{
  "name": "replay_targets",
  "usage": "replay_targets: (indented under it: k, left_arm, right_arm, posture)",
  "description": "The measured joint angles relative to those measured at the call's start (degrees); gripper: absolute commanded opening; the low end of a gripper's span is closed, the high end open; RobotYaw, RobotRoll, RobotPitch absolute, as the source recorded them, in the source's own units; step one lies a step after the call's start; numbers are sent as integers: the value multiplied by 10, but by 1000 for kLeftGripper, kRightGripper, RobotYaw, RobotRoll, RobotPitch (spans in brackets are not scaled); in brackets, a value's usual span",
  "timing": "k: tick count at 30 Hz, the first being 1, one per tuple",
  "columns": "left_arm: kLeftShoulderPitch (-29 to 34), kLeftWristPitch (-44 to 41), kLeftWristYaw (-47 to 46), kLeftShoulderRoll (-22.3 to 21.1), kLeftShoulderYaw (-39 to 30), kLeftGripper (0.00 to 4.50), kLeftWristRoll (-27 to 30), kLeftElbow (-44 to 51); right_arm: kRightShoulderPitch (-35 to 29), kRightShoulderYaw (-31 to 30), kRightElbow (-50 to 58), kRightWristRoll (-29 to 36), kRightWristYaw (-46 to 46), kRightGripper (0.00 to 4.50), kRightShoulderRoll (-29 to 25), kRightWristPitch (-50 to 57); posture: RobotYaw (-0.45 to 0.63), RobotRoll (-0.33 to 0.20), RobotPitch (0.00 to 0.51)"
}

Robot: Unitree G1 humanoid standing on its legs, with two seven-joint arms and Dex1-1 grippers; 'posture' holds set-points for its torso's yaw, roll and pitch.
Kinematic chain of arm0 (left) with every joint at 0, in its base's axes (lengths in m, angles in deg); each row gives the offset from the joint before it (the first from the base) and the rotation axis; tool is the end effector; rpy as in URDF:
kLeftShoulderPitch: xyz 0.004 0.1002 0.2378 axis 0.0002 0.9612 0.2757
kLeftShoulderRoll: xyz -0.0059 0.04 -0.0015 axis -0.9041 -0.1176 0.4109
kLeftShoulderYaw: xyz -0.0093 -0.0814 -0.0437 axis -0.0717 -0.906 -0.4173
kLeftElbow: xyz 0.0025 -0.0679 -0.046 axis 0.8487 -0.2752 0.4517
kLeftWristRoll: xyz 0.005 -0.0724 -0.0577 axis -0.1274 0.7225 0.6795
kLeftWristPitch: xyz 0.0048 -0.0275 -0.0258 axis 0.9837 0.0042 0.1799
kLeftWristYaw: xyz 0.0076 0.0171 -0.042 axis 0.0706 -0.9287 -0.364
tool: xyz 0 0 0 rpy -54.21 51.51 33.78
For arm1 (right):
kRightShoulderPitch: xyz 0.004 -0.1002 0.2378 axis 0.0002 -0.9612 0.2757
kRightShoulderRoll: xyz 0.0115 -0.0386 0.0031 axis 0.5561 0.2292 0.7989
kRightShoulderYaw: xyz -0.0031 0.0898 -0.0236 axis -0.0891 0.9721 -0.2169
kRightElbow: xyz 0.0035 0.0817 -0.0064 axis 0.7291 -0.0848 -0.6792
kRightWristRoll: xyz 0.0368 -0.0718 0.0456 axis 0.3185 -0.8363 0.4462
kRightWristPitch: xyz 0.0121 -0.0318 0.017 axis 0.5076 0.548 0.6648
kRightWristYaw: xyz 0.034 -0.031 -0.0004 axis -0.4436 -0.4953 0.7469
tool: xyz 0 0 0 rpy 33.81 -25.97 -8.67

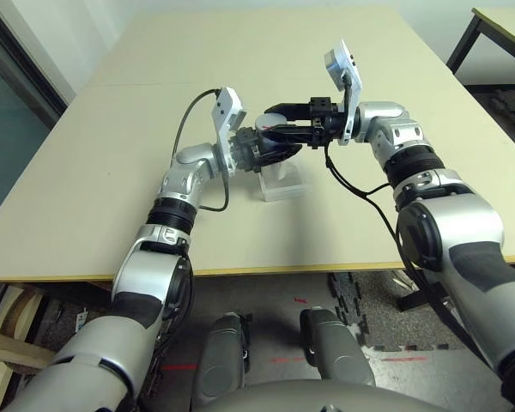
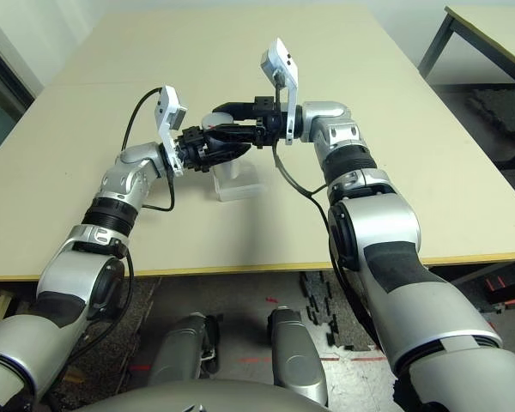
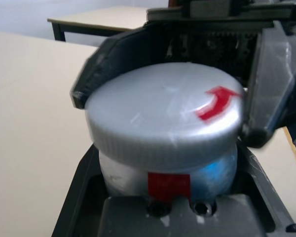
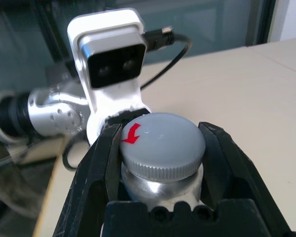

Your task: Pour the medicine from the bottle into the box.

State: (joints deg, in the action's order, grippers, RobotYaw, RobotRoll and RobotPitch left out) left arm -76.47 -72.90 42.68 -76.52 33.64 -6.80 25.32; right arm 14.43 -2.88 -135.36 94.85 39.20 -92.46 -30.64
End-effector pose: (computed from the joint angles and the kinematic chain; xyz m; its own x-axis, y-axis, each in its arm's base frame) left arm 0.3354 0.1489 0.1547 0.3447 -0.9364 0.0653 0.9381 0.3463 0.0131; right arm 0.3622 -0.1431 0.2008 0.1129 0.9924 0.0486 -0.9928 0.1107 0.0465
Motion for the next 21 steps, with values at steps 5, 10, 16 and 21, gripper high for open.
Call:
replay_targets:
  k: [5, 10, 16, 21]
  left_arm:
    - [1, 0, 0, 0, 1, 2720, 0, -2]
    - [1, 0, 0, 1, 0, 2720, 0, -2]
    - [1, 0, -5, 1, -3, 2720, 0, -3]
    - [0, 3, -17, -2, -10, 2720, 0, -4]
  right_arm:
    - [4, 56, 7, 56, -16, 2583, -5, 55]
    - [3, 89, 23, 88, -64, 2583, -15, 82]
    - [-28, 92, 46, 76, -193, 2583, -39, 55]
    - [-87, 93, 78, 50, -335, 2583, -62, 26]
  posture:
    - [-190, 0, 74]
    - [-192, 0, 77]
    - [-193, 0, 81]
    - [-198, 0, 87]
